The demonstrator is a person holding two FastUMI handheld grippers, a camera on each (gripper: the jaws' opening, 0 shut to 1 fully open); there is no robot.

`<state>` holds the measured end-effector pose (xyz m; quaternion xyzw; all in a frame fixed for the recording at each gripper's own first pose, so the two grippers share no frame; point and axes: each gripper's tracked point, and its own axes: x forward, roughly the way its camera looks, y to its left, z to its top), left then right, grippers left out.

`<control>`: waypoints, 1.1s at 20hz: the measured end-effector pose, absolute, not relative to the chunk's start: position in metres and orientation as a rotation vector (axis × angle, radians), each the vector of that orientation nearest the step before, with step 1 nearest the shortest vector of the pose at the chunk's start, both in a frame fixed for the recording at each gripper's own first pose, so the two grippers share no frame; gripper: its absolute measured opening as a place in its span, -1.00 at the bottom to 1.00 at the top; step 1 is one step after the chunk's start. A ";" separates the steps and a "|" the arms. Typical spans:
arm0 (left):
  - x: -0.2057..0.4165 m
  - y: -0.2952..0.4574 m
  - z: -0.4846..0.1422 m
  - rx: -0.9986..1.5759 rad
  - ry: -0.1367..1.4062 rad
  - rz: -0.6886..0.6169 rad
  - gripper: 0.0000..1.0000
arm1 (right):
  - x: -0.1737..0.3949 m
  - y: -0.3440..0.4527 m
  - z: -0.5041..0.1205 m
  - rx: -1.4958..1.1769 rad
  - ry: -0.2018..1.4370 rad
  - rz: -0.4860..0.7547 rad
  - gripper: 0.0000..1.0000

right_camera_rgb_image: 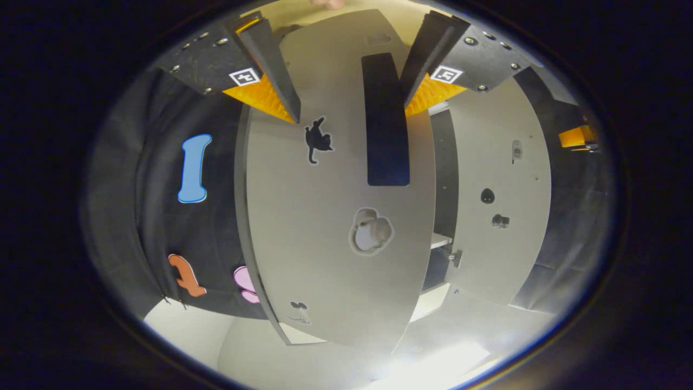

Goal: Grasp the bottle in the cabinet with the left hand and place it on the coaster, then close the right door with the right hand and the left door with the left hand.

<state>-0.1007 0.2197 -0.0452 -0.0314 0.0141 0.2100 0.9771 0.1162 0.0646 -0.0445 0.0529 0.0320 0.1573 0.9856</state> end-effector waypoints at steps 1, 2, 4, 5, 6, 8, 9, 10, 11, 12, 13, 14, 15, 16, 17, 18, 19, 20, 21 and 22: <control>-0.100 0.223 -0.046 -0.066 0.027 0.424 0.86 | 0.119 0.067 -0.044 0.102 0.067 0.309 0.96; -0.099 0.225 -0.046 -0.068 0.027 0.424 0.86 | 0.121 0.070 -0.045 0.097 0.069 0.302 0.96; -0.099 0.231 -0.045 -0.067 0.024 0.419 0.86 | 0.125 0.075 -0.045 0.094 0.073 0.291 0.96; -0.098 0.233 -0.045 -0.065 0.023 0.416 0.86 | 0.127 0.077 -0.047 0.095 0.077 0.286 0.96; -0.096 0.235 -0.045 -0.063 0.024 0.412 0.89 | 0.129 0.080 -0.048 0.096 0.080 0.283 0.96; -0.094 0.239 -0.045 -0.060 0.024 0.404 0.93 | 0.132 0.083 -0.049 0.099 0.081 0.278 0.96; -0.093 0.240 -0.044 -0.059 0.024 0.402 0.93 | 0.134 0.085 -0.049 0.100 0.080 0.277 0.96; -0.092 0.242 -0.044 -0.060 0.024 0.400 0.93 | 0.136 0.087 -0.050 0.098 0.082 0.277 0.96; -0.092 0.244 -0.046 -0.060 0.025 0.401 0.93 | 0.137 0.087 -0.050 0.095 0.081 0.276 0.96; -0.091 0.248 -0.046 -0.061 0.026 0.403 0.93 | 0.138 0.089 -0.050 0.093 0.080 0.276 0.96; -0.092 0.251 -0.046 -0.064 0.027 0.405 0.86 | 0.140 0.091 -0.051 0.094 0.080 0.277 0.96; -0.091 0.254 -0.047 -0.068 0.028 0.407 0.86 | 0.142 0.093 -0.052 0.096 0.081 0.279 0.96; -0.092 0.257 -0.047 -0.071 0.029 0.409 0.86 | 0.144 0.095 -0.054 0.099 0.083 0.278 0.96; -0.092 0.259 -0.047 -0.072 0.030 0.411 0.93 | 0.145 0.096 -0.055 0.103 0.083 0.275 0.96; -0.093 0.262 -0.049 -0.071 0.032 0.415 0.86 | 0.147 0.097 -0.055 0.105 0.084 0.271 0.96; -0.093 0.265 -0.051 -0.070 0.033 0.419 0.86 | 0.149 0.098 -0.056 0.107 0.083 0.266 0.96; -0.094 0.268 -0.052 -0.070 0.036 0.422 0.86 | 0.150 0.099 -0.057 0.106 0.083 0.262 0.96; -0.095 0.270 -0.054 -0.072 0.038 0.424 0.86 | 0.152 0.100 -0.057 0.107 0.083 0.258 0.96; -0.095 0.272 -0.056 -0.074 0.038 0.426 0.86 | 0.153 0.101 -0.057 0.106 0.082 0.253 0.96; -0.093 0.274 -0.056 -0.075 0.037 0.428 0.86 | 0.156 0.102 -0.058 0.105 0.084 0.248 0.96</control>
